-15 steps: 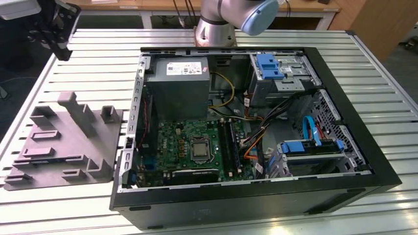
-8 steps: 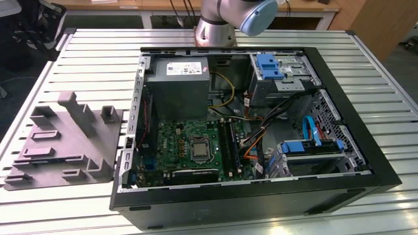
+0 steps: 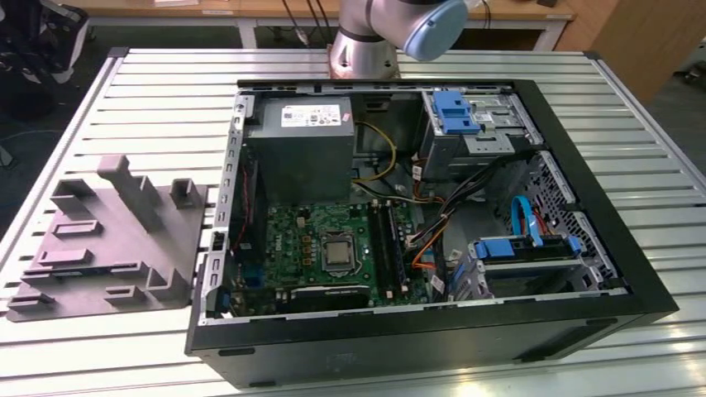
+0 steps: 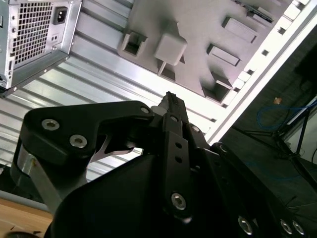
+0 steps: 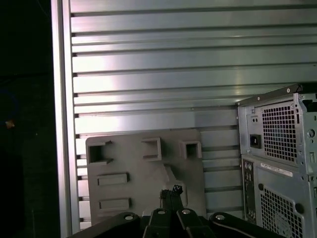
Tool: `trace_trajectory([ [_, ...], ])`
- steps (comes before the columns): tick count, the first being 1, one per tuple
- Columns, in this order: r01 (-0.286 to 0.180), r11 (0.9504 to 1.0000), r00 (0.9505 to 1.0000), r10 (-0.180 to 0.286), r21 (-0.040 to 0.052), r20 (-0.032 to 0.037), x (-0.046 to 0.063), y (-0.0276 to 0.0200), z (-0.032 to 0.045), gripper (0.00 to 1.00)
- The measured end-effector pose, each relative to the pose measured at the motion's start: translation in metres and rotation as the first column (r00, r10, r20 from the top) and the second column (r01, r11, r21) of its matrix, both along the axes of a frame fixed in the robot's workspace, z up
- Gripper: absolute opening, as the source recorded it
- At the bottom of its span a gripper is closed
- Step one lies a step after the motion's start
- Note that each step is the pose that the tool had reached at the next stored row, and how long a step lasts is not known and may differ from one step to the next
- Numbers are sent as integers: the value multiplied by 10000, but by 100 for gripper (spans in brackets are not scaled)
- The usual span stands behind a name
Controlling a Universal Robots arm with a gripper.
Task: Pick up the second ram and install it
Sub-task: 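Reach for the second ram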
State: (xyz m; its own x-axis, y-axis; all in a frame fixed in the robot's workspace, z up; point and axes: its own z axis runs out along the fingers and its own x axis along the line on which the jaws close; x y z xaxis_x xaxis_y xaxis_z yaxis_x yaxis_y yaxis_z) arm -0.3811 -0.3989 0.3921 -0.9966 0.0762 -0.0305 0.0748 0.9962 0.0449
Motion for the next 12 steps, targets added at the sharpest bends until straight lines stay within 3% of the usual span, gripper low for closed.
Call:
trace_trajectory([
  [12,0,10000,10000,0,0,0,-219,-6,-36,10],
])
